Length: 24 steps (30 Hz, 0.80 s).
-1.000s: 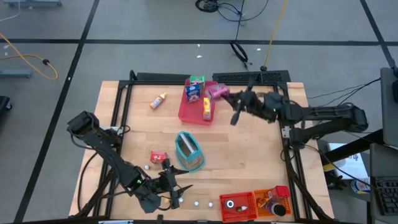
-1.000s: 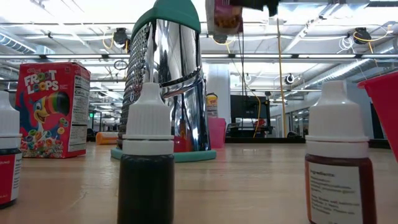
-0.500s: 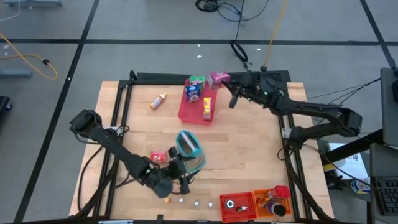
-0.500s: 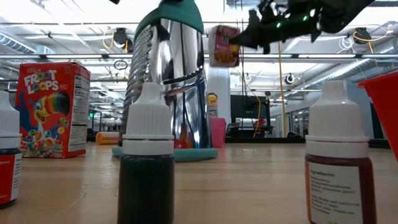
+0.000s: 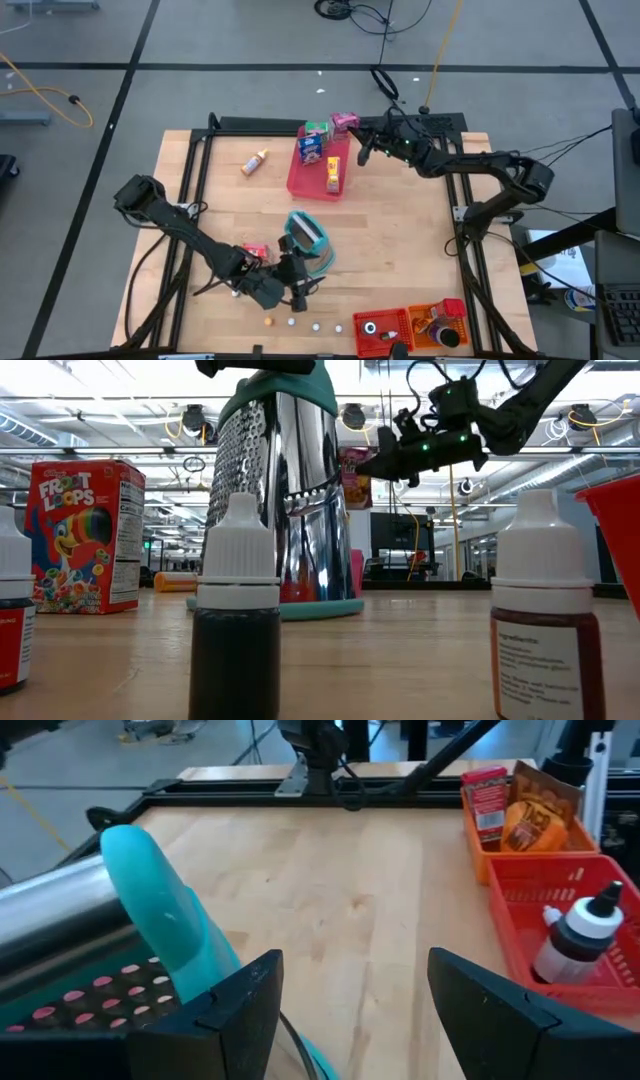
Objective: Pick & Place Kitchen Items
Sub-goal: Put the pink cereal box into the pink bin
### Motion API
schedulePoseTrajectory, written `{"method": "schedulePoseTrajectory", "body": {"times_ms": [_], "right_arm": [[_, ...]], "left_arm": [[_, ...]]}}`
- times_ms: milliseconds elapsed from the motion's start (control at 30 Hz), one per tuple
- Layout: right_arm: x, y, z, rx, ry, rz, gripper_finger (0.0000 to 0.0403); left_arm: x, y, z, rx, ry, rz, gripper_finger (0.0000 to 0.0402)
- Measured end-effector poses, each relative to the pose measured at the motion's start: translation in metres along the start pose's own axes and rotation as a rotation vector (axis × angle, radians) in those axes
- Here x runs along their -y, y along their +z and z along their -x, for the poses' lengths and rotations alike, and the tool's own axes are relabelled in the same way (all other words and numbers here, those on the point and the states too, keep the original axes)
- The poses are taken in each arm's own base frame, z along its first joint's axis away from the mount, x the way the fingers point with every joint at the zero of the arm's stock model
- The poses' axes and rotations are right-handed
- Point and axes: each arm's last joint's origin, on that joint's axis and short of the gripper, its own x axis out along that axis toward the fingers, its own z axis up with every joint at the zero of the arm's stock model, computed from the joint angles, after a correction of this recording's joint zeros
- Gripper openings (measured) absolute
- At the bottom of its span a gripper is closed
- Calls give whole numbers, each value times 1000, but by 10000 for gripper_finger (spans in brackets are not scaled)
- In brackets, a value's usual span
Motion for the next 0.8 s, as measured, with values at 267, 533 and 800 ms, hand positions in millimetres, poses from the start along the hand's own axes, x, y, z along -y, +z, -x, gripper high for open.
{"method": "schedulePoseTrajectory", "body": {"times_ms": [267,533,800], "right_arm": [[3,-2,-1,1,2,-3,4],[7,-5,-3,2,-14,-4,4],[19,-24,-13,-13,-48,-71,4]], "left_arm": [[9,2,5,14,-117,-14,253],[13,18,35,117,-91,-61,253],[0,37,65,203,48,-161,253]]}}
